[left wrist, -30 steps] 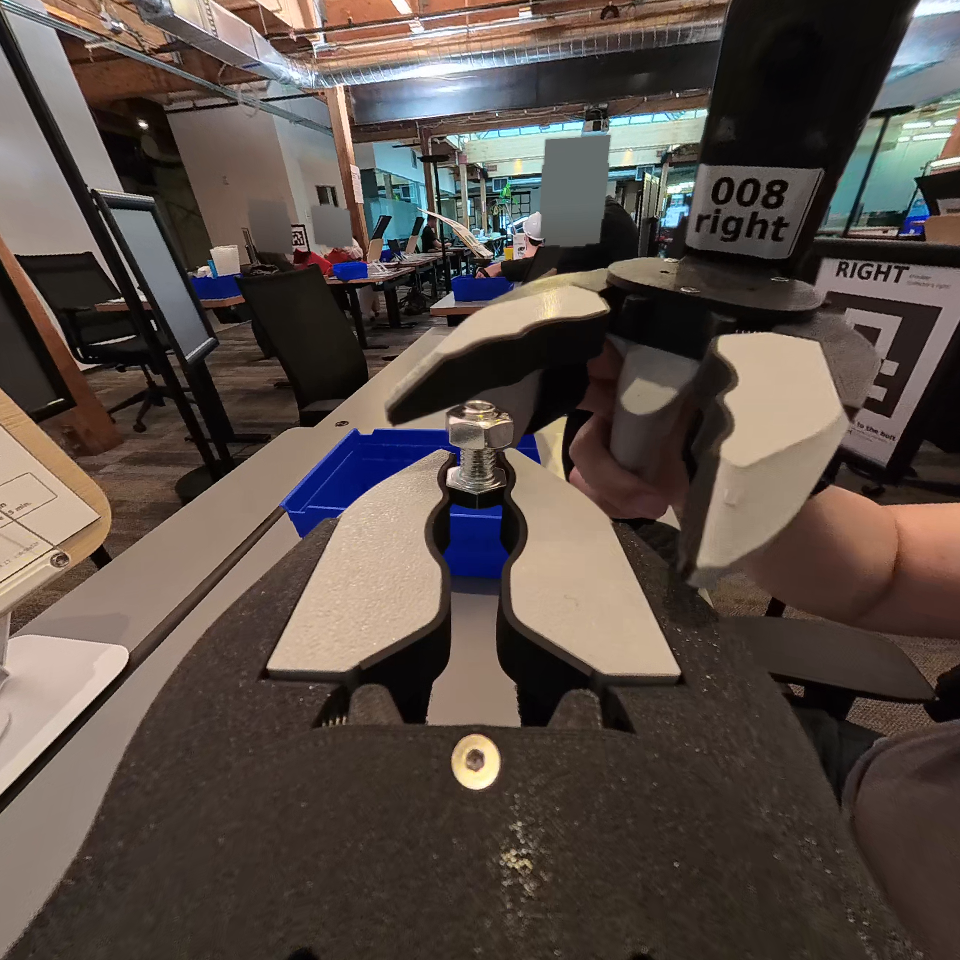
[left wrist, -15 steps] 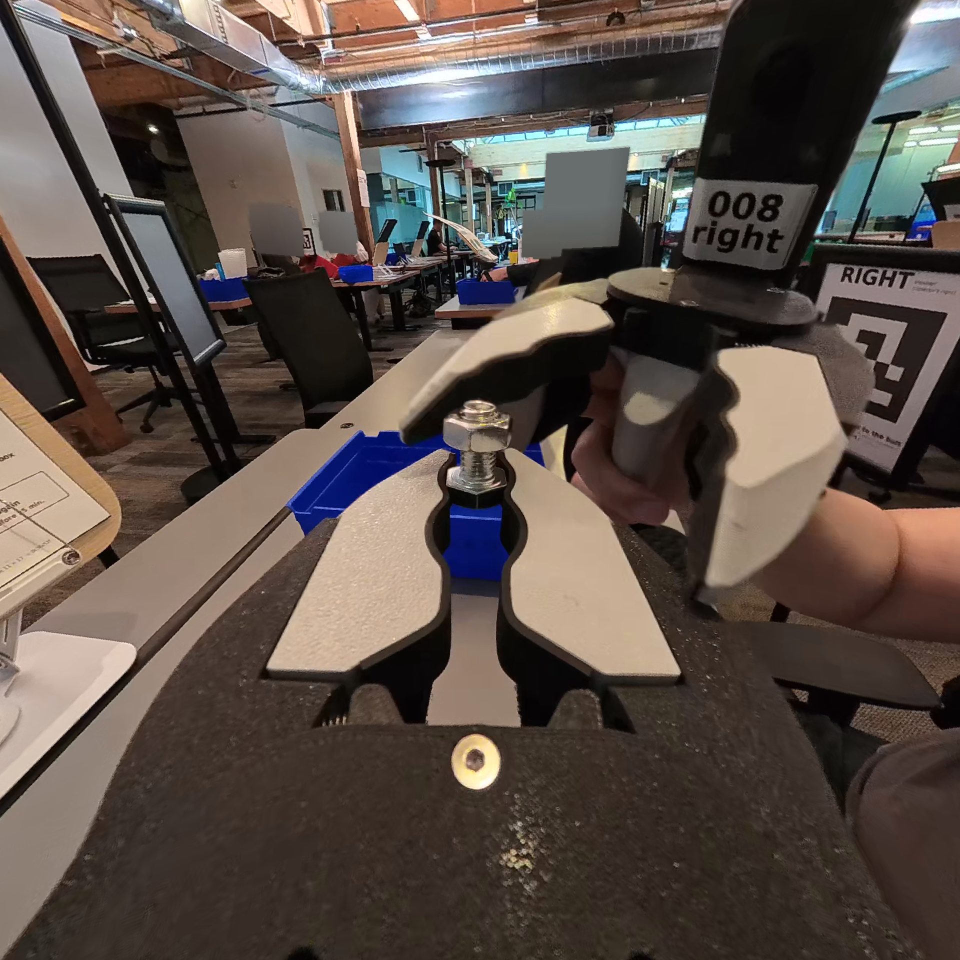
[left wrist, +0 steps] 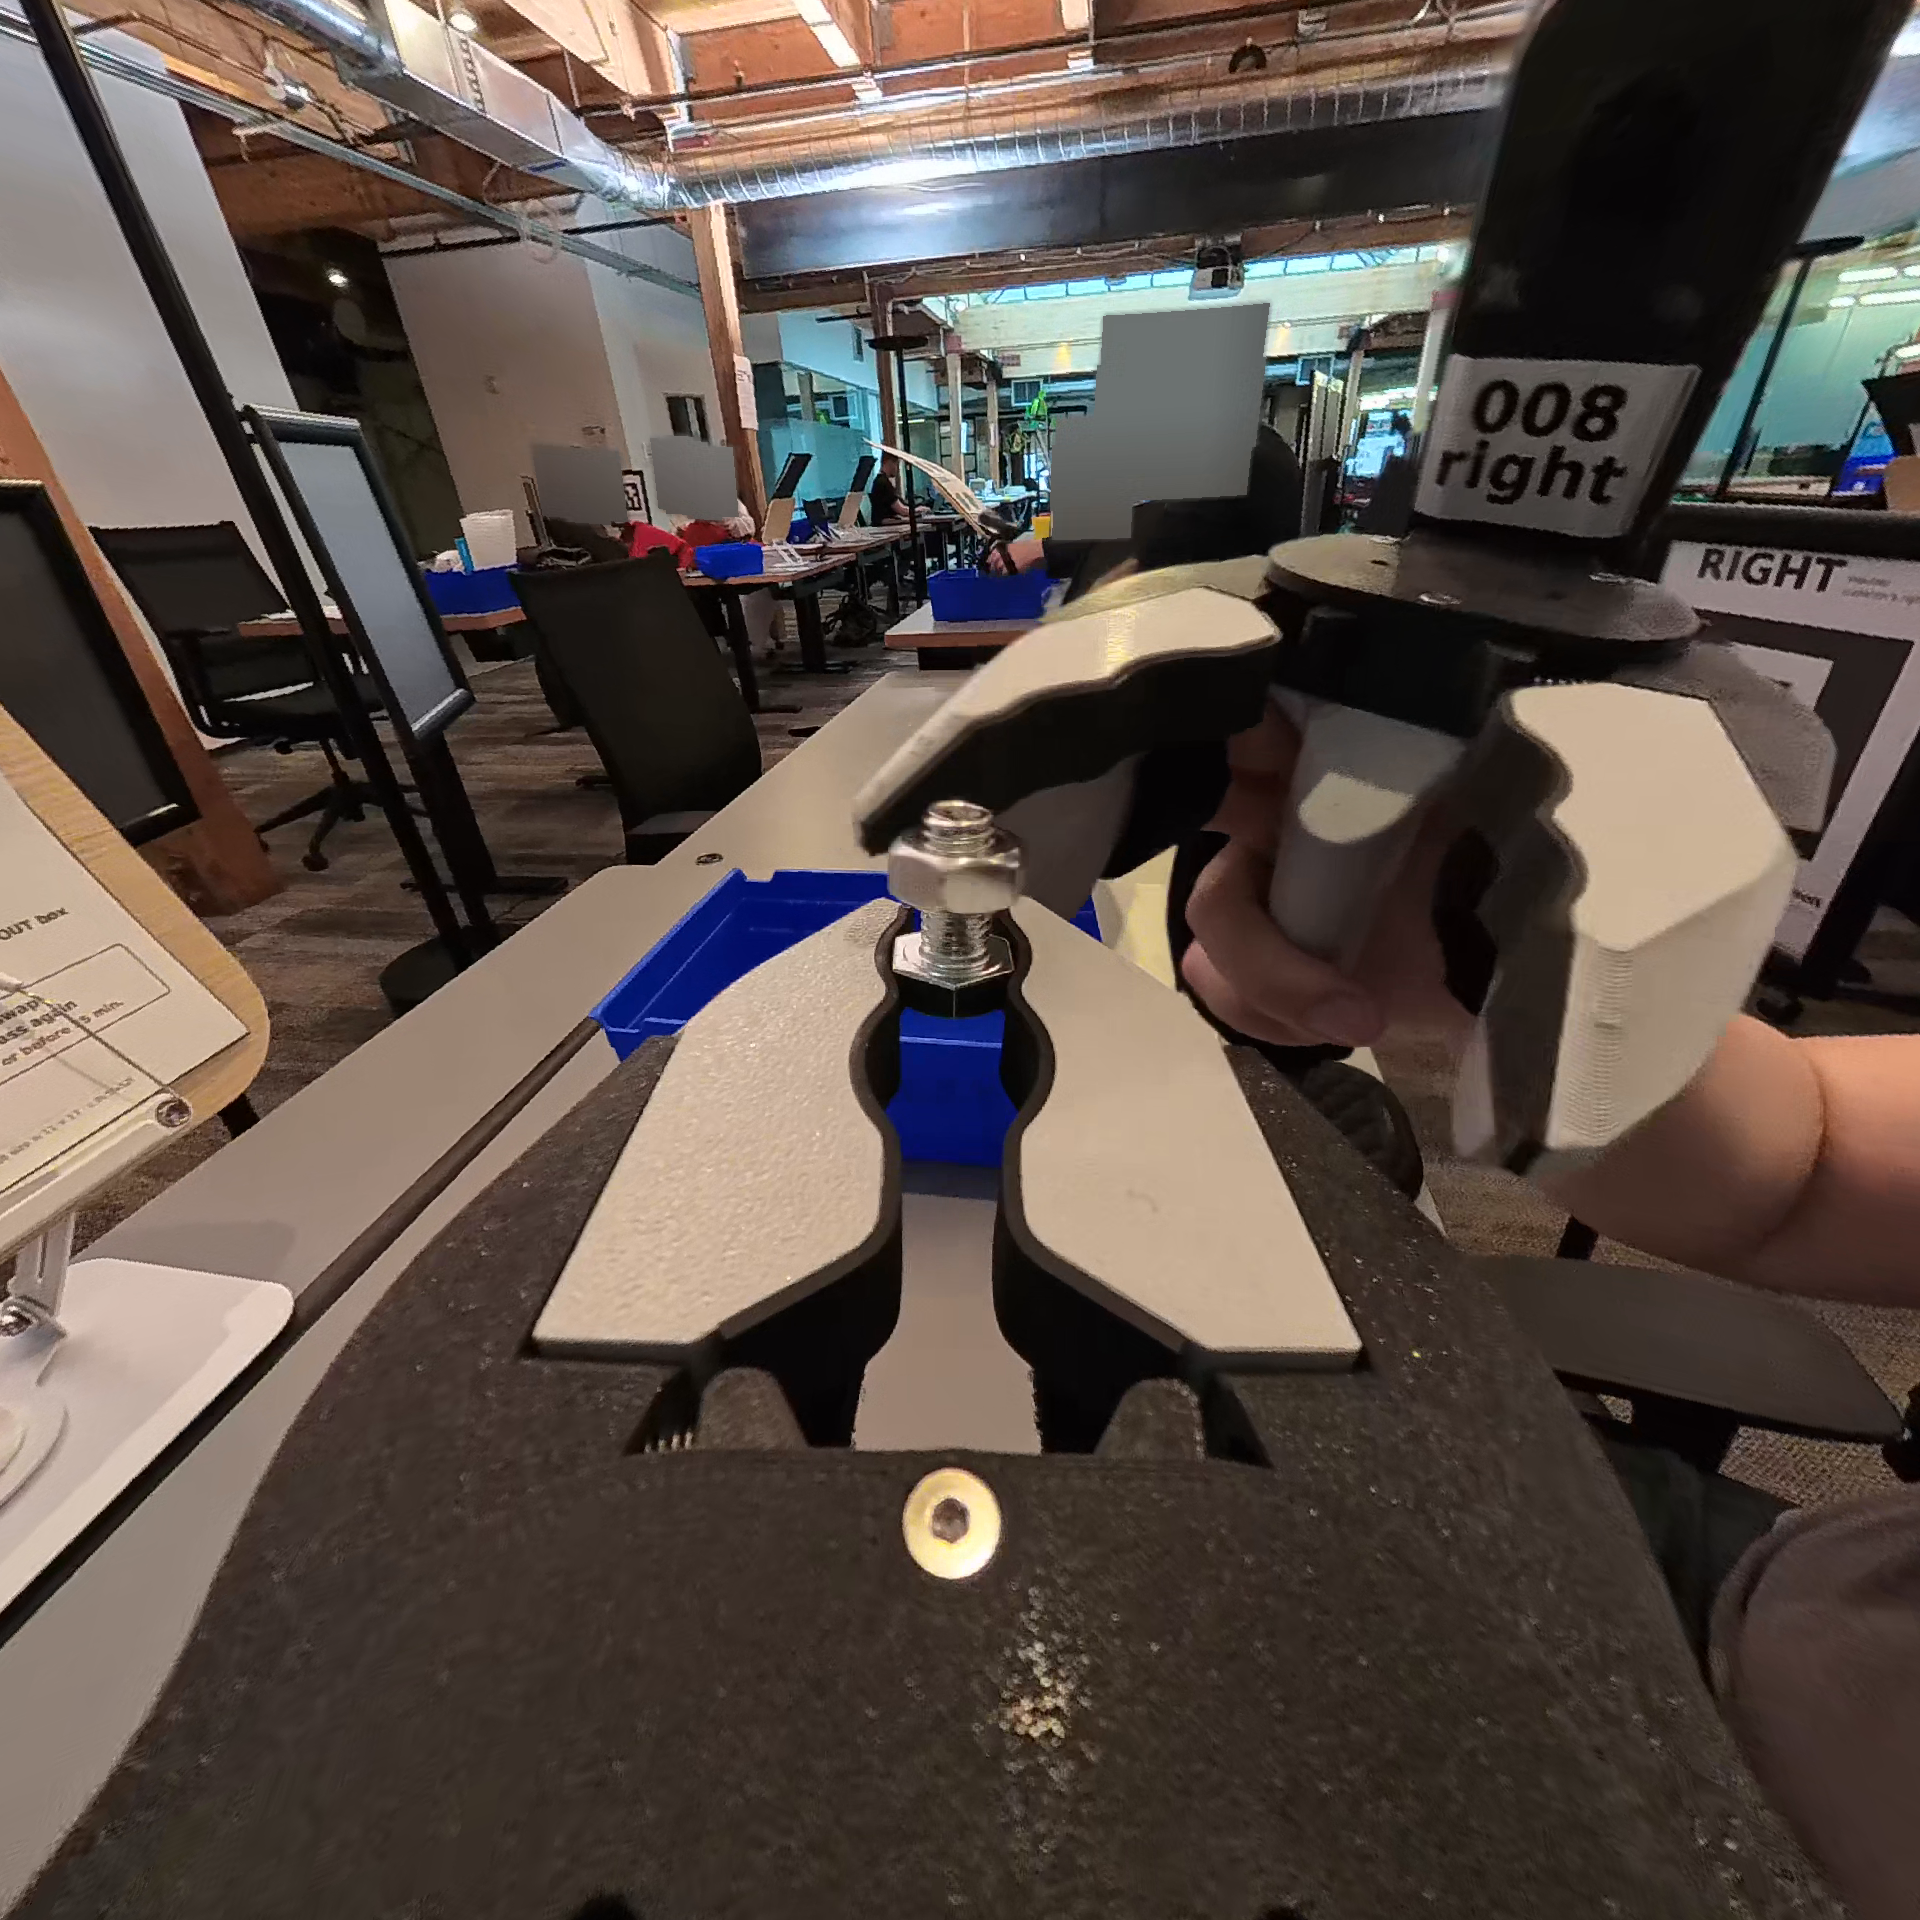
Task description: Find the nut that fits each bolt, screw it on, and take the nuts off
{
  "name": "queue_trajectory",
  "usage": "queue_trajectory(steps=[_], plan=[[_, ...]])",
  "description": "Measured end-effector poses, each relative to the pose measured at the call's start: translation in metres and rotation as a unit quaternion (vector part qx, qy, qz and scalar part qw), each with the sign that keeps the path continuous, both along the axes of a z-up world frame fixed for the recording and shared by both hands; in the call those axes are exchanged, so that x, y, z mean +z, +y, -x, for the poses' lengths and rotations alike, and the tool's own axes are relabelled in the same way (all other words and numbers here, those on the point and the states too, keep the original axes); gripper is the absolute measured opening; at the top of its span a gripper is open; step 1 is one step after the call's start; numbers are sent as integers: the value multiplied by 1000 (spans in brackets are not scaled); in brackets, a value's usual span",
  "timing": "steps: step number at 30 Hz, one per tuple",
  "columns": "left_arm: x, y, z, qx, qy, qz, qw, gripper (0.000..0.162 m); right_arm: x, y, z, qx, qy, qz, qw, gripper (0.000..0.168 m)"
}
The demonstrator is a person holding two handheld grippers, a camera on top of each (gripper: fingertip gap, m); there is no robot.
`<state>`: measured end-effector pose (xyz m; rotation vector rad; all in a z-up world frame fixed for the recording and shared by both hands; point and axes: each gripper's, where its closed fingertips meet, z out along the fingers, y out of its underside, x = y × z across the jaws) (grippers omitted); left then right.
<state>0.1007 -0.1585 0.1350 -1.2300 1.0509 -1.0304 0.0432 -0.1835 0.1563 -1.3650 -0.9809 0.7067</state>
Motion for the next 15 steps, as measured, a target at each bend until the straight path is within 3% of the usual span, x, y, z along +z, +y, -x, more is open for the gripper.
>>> queue_trajectory(steps=[3, 13, 15], plan=[[3, 4, 5, 7, -11, 9, 1000, 14, 1, -11, -8, 3, 5, -5, 1000, 67], [0, -2, -1, -4, -1, 1, 1000, 14, -5, 2, 0, 2, 0, 9, 1000, 77], [3, 2, 3, 2, -10, 7, 1000, 14, -5, -6, -6, -4, -9, -5, 1000, 68]])
